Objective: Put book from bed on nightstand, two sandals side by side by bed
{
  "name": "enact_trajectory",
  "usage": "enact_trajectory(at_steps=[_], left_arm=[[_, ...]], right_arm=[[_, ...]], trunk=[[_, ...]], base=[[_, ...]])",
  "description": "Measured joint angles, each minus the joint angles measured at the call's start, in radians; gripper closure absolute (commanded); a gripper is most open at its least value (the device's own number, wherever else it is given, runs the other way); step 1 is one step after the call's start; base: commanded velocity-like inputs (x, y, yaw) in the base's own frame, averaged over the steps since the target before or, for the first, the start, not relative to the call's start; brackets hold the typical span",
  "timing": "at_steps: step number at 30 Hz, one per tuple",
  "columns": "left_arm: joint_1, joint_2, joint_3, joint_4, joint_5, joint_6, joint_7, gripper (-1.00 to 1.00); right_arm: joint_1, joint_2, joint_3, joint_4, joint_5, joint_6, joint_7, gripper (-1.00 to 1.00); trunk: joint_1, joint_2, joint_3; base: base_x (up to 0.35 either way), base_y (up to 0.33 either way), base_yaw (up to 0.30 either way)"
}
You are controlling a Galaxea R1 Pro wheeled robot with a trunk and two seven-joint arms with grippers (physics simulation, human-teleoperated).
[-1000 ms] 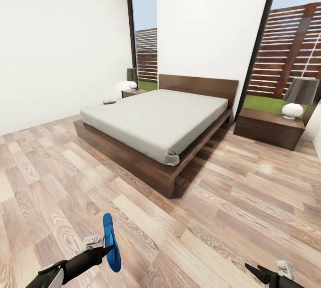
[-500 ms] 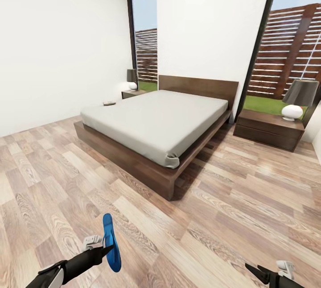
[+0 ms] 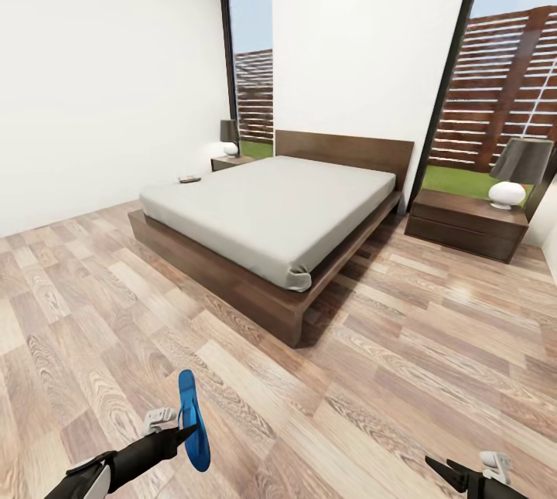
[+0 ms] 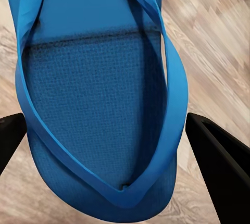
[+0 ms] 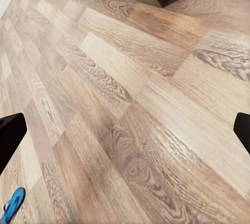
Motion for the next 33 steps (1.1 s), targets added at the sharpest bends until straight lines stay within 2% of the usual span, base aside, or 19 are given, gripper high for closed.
enact_trajectory(at_steps=[16,33], left_arm=[[0.000,0.000,0.000,0.000,0.000,0.000,0.001,1.00],[0.000,0.000,0.000,0.001,0.000,0.000,0.000,1.00]], right_arm=[[0.000,0.000,0.000,0.000,0.000,0.000,0.001,-1.00],[0.000,0.000,-0.001,0.000,0.000,0.000,0.000,-1.00]], trunk=[[0.000,0.000,0.000],[0.000,0.000,0.000]], base=[[0.211,-0.079,0.018],[0.019,-0.006,0.265]])
